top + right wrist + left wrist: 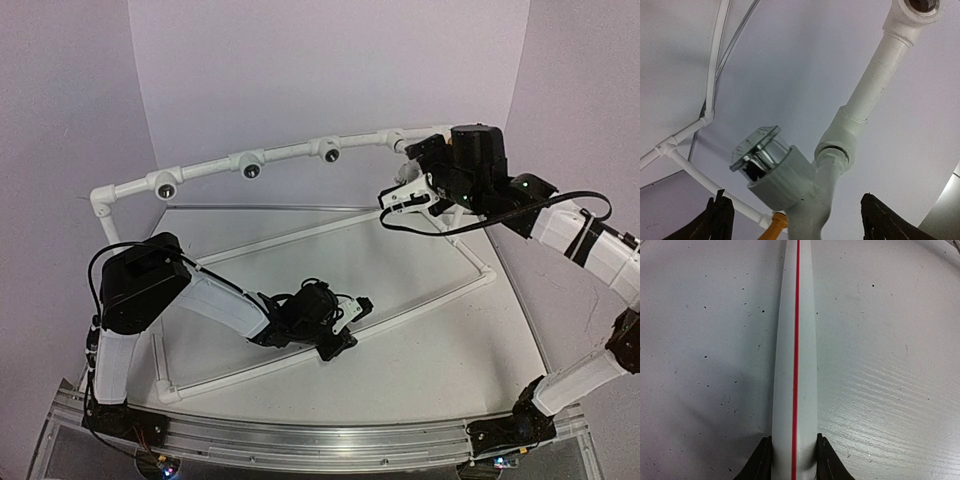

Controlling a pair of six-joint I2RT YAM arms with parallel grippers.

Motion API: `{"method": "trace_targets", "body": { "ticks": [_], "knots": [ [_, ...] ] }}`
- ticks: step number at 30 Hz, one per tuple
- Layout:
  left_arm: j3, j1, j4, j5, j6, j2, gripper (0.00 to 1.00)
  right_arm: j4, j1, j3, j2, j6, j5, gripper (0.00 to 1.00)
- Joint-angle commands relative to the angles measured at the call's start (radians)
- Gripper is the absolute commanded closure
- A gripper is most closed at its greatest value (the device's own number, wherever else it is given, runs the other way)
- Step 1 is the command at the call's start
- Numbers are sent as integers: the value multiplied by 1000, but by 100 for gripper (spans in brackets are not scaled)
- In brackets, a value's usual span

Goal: Install the water faucets
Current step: Screw the water faucet onto the adaptor, then reset both arms

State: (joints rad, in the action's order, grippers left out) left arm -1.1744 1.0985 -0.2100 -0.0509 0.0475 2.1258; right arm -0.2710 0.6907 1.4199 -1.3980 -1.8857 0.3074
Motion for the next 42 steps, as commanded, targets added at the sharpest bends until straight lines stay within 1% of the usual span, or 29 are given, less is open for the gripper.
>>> {"method": "trace_targets", "body": {
  "ticks": [1, 3, 4, 7, 8, 11, 12, 13, 14, 18, 19, 20, 21, 22, 23, 24, 25, 27, 28, 30, 31, 32, 33, 34, 36, 37, 38, 40, 42],
  "knots": [
    [67, -13, 294, -6, -30, 140, 100, 1, 2, 106, -57, -245, 82, 17],
    [66, -14, 295, -7, -31, 140, 100, 2, 2, 129, -90, -235, 103, 21],
    [66, -14, 294, -7, -31, 140, 100, 5, 1, 136, -102, -228, 112, 25],
    [66, -15, 295, -11, -30, 140, 100, 16, 1, 141, -130, -214, 118, 33],
    [66, -15, 296, -13, -30, 140, 100, 25, 1, 135, -133, -210, 115, 38],
    [66, -18, 295, -13, -29, 140, 100, 75, 1, 107, -150, -154, 131, 59],
    [66, -17, 295, -14, -30, 140, 100, 103, 1, 93, -156, -129, 138, 69],
    [67, -17, 294, -14, -31, 140, 100, 158, 1, 79, -160, -82, 137, 78],
    [66, -17, 294, -14, -31, 140, 100, 212, 1, 59, -163, -38, 127, 81],
    [66, -17, 295, -14, -31, 140, 100, 424, 5, -39, -162, 232, 106, 96],
    [65, -17, 296, -14, -31, 140, 100, 476, 11, -61, -160, 325, 103, 100],
    [64, -17, 296, -14, -31, 140, 100, 544, 21, -72, -158, 455, 109, 100],
    [63, -17, 296, -13, -31, 141, 100, 611, 32, -72, -158, 594, 128, 100],
    [62, -17, 297, -13, -31, 141, 100, 666, 39, -55, -160, 790, 166, 100],
    [62, -17, 297, -14, -31, 142, 100, 684, 40, -30, -164, 1040, 214, 100],
    [61, -17, 298, -14, -31, 143, 100, 666, 37, 14, -165, 1278, 282, 100],
    [60, -17, 299, -14, -31, 144, 100, 606, 33, 54, -160, 1513, 318, 100],
    [57, -17, 302, -14, -31, 146, 100, 507, 21, 63, -124, 1928, 215, 100],
    [55, -18, 304, -14, -31, 147, 100, 520, 14, 36, -97, 2099, 159, 100],
    [52, -19, 307, -15, -31, 150, 100, 577, -7, -41, -41, 2493, 37, 100],
    [51, -19, 309, -16, -31, 150, 100, 636, -17, -84, -20, 2665, -27, 100],
    [50, -19, 310, -18, -31, 151, 100, 735, -20, -133, 1, 2789, -70, 99],
    [49, -20, 312, -19, -30, 152, 100, 850, -22, -187, 18, 2863, -122, 94],
    [49, -20, 313, -20, -29, 152, 100, 975, -22, -240, 33, 2877, -177, 82],
    [50, -20, 313, -24, -27, 152, 100, 1028, -22, -277, 76, 2856, -202, 56],
    [50, -20, 313, -27, -26, 152, 100, 989, -22, -286, 107, 2819, -201, 45],
    [50, -20, 312, -30, -24, 152, 100, 923, -22, -293, 142, 2760, -194, 36],
    [48, -22, 313, -34, -22, 154, 100, 753, -22, -291, 191, 2602, -156, 30],
    [49, -21, 313, -36, -20, 152, 100, 502, -22, -252, 224, 2380, -99, 21]
  ]
}}
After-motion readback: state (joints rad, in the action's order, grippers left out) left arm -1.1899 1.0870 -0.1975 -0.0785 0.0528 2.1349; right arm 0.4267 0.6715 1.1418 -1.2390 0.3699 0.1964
